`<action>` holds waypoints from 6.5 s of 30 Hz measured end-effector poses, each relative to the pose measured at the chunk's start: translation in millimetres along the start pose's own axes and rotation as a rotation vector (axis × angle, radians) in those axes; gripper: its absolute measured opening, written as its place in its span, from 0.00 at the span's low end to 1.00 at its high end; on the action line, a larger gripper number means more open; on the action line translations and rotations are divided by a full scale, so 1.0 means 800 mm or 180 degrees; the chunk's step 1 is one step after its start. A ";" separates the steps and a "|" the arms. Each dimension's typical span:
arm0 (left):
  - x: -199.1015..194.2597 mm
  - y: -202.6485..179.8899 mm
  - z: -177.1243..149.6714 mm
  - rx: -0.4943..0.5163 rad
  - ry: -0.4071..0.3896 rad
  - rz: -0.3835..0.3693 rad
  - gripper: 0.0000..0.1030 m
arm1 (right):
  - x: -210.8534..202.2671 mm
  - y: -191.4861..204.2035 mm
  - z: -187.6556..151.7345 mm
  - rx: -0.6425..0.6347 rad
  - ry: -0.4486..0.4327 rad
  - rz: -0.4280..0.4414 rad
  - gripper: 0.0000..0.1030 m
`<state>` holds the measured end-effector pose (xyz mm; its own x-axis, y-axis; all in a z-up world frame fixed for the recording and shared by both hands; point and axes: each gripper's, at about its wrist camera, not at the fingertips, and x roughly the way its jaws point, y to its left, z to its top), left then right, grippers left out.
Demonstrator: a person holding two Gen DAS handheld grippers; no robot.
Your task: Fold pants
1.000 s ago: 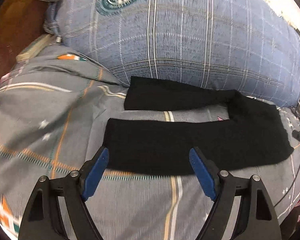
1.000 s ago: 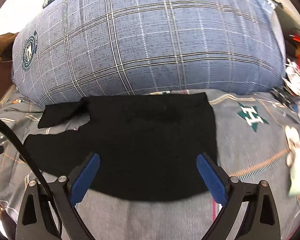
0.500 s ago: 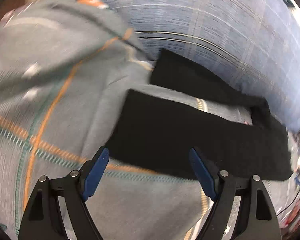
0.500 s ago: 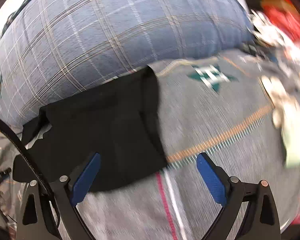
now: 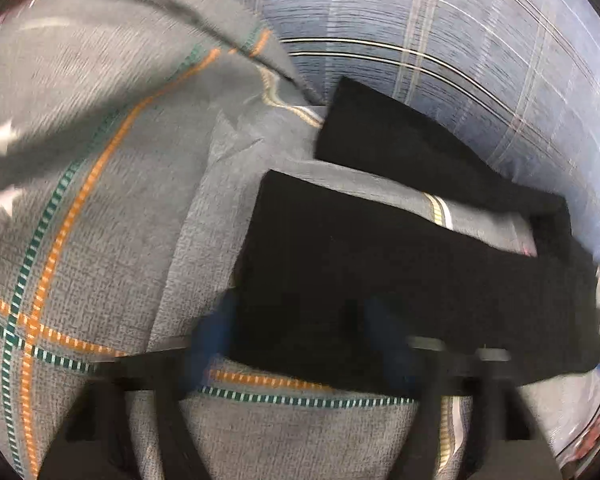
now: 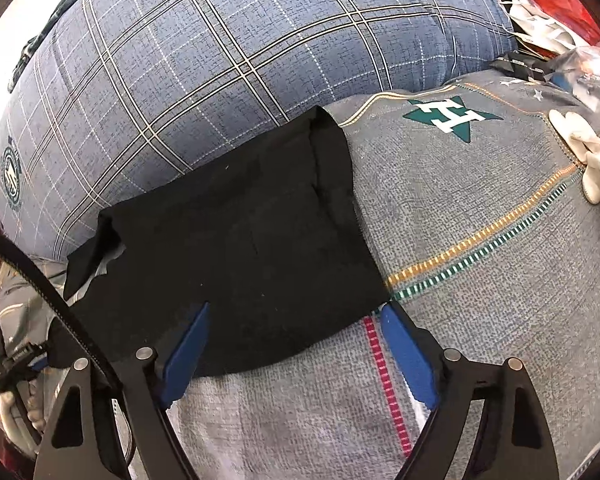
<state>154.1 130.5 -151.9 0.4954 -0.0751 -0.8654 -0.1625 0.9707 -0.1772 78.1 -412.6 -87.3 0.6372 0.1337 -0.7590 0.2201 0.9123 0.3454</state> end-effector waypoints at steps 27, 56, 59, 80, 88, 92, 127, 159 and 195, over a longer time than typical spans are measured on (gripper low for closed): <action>-0.091 -0.011 -0.077 -0.0149 -0.0047 -0.0244 0.15 | -0.126 -0.092 -0.030 0.0694 -0.0236 0.0233 0.12; -0.125 -0.014 -0.088 -0.0224 -0.0109 -0.0332 0.15 | -0.090 -0.035 -0.010 0.0939 -0.0190 0.0539 0.06; -0.129 -0.012 -0.107 -0.0217 -0.0069 -0.0374 0.16 | -0.108 -0.050 -0.023 0.0927 -0.0195 0.0514 0.06; -0.143 -0.007 -0.019 0.0027 -0.0325 -0.0358 0.41 | -0.098 -0.027 0.014 0.0210 0.0012 0.0221 0.53; -0.007 -0.049 0.113 0.0083 -0.0016 -0.0394 0.45 | 0.042 0.163 0.069 -0.0845 0.0680 0.0864 0.53; 0.047 -0.058 0.156 0.0212 0.0076 -0.0380 0.45 | 0.115 0.212 0.096 -0.1144 0.0882 0.0881 0.53; -0.010 -0.095 0.198 0.0763 -0.0427 -0.0702 0.06 | 0.163 0.227 0.118 -0.1707 0.0832 0.0669 0.54; -0.112 -0.027 0.174 0.0470 -0.0631 -0.0592 0.06 | 0.089 0.109 0.137 -0.2066 0.0723 0.0096 0.06; -0.218 0.104 -0.184 -0.0009 -0.0606 -0.0274 0.15 | -0.092 0.015 -0.145 -0.1274 0.0629 -0.0100 0.07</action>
<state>-71.4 190.6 -84.7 0.6599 -0.1130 -0.7428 -0.1147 0.9619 -0.2482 -51.6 -366.8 -91.6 0.4727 0.1396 -0.8701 -0.0908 0.9898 0.1095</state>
